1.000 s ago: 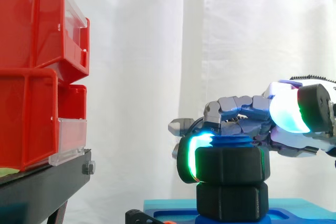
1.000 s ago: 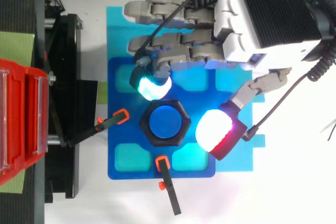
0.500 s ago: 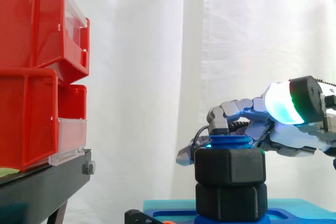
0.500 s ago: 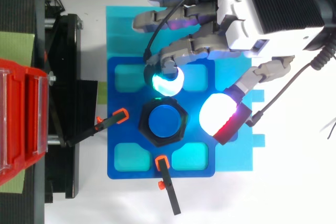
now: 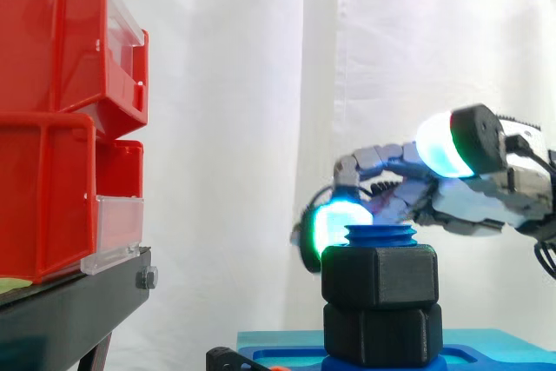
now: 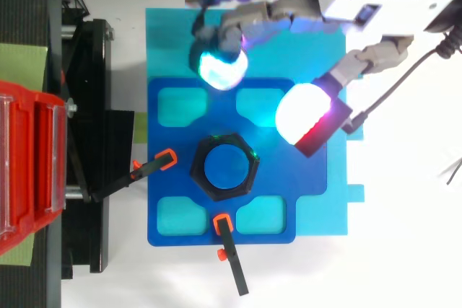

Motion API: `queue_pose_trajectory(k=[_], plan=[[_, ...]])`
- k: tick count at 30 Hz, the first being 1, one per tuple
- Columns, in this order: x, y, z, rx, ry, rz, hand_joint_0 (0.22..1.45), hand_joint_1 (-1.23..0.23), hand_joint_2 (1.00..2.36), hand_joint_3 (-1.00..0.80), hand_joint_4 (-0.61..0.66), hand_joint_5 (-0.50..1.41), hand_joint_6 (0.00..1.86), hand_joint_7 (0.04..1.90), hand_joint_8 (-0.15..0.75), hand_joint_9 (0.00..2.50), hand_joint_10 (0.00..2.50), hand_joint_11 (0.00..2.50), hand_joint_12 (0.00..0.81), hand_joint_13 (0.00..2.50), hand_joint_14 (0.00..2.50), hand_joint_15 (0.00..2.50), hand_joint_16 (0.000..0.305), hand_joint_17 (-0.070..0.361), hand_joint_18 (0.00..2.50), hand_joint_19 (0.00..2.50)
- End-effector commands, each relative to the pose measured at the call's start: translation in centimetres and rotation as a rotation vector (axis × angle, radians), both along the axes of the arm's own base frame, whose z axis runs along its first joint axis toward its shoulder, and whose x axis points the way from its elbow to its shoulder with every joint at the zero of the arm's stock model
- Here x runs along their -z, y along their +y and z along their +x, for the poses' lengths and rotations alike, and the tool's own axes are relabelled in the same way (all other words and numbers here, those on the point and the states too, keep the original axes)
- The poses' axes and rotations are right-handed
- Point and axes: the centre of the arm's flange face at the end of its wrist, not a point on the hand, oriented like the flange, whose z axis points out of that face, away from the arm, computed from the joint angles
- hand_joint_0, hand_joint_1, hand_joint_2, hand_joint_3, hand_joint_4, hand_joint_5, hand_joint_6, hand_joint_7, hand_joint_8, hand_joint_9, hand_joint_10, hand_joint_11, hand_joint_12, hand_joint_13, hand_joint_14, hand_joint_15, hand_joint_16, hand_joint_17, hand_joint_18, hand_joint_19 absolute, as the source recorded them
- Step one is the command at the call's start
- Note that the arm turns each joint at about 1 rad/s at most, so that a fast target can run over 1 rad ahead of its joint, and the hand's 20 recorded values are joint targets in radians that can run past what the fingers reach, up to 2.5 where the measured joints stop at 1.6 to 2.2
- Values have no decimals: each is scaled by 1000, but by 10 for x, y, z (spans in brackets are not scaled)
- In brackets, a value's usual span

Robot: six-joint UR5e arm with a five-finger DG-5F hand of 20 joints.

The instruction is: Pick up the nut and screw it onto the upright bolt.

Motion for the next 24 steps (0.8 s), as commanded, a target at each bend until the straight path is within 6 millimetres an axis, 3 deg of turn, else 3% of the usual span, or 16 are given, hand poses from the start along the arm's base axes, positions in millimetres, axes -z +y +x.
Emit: queue_pose_trajectory(k=[1,6,11,16,24], plan=[[-9,-10,2,-3,11,4,493,-162,1000,-500,195,-24,504,929,227,870,0,0,279,420,0,0,35,80,273,54],[-16,-16,3,-17,27,5,491,-178,1000,-500,166,-118,502,712,247,703,0,0,304,297,0,0,40,91,159,45],[-16,-5,6,-33,40,1,483,-199,1000,-500,143,-145,502,663,250,644,0,0,314,247,0,0,42,95,110,33],[-9,17,6,-67,81,16,483,-216,1000,-500,136,-150,501,648,244,607,0,0,317,208,0,0,43,96,61,25],[3,30,3,-68,95,51,484,-214,1000,-500,131,-159,501,637,240,553,0,0,320,192,0,0,43,96,43,19]])
